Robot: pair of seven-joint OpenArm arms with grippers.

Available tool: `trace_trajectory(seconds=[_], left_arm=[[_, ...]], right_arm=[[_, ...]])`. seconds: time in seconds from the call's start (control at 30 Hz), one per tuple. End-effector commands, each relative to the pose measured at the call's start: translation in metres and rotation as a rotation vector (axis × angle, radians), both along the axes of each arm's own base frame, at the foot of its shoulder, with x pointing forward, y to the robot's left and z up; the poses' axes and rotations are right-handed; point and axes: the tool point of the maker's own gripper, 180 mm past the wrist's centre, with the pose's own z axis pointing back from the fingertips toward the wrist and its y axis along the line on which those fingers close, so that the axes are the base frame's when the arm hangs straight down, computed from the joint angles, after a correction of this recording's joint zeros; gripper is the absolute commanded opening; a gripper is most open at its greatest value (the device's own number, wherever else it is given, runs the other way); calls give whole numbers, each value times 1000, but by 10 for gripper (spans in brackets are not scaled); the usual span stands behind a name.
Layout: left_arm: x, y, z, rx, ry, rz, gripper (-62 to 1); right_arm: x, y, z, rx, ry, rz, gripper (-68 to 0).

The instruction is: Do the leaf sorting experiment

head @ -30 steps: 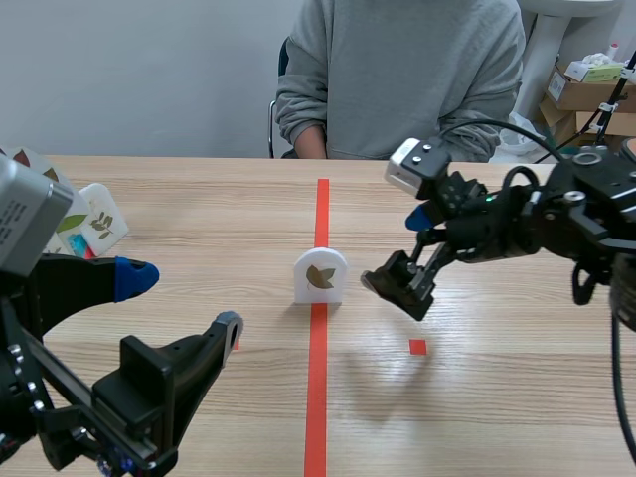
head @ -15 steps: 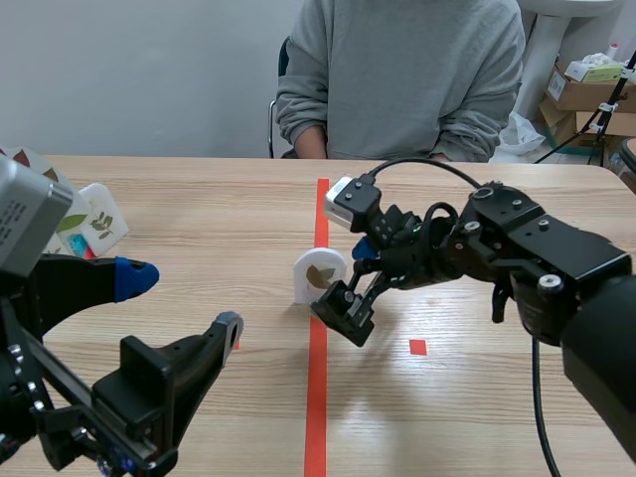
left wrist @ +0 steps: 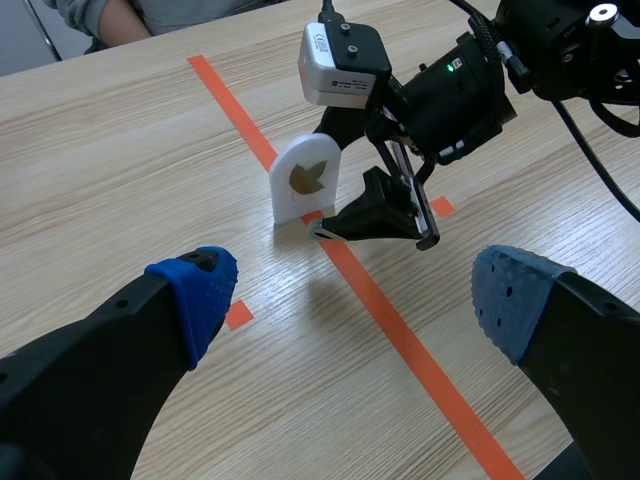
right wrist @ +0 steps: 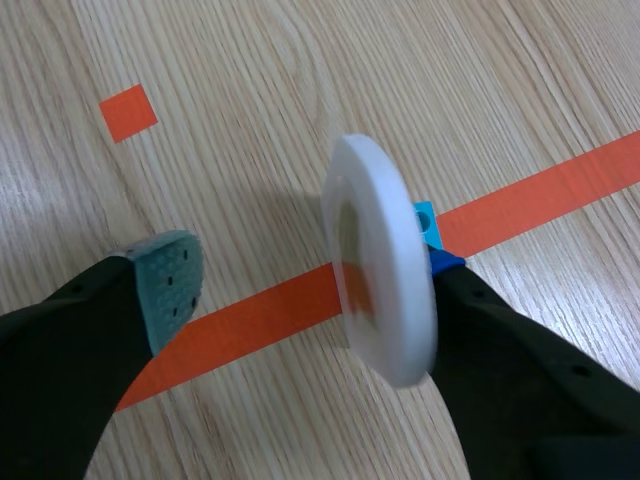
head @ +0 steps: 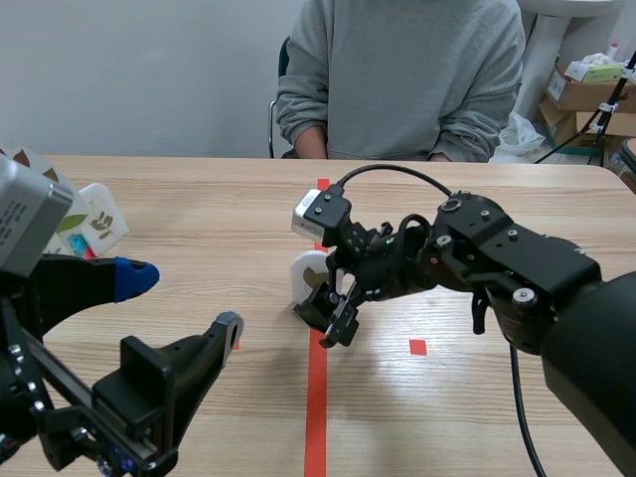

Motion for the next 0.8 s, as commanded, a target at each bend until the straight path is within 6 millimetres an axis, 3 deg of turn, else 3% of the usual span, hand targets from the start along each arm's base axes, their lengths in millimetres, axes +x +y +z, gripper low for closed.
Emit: trace_trajectory(seconds=[0.0,0.17,0.5,0.67,0.77], left_arm=[[1,-3,7,-18,-20,-5,-103],[1,-3,7,-18,-20,-5,-103],[1,-3,7,-18,-20,-5,-103],[1,-3,7,-18,-20,-5,-103],[1,-3,7,-18,-20,-5,-103]], right_arm=[[11,4,19,40,-45,4,-337],[12,4,19,39,-47,-1,-405],[12,3,18,36,-47,-1,-606],[15,-6,18,23,-51,-12,-630],[20,-26,17,-4,-41,-57,-641]])
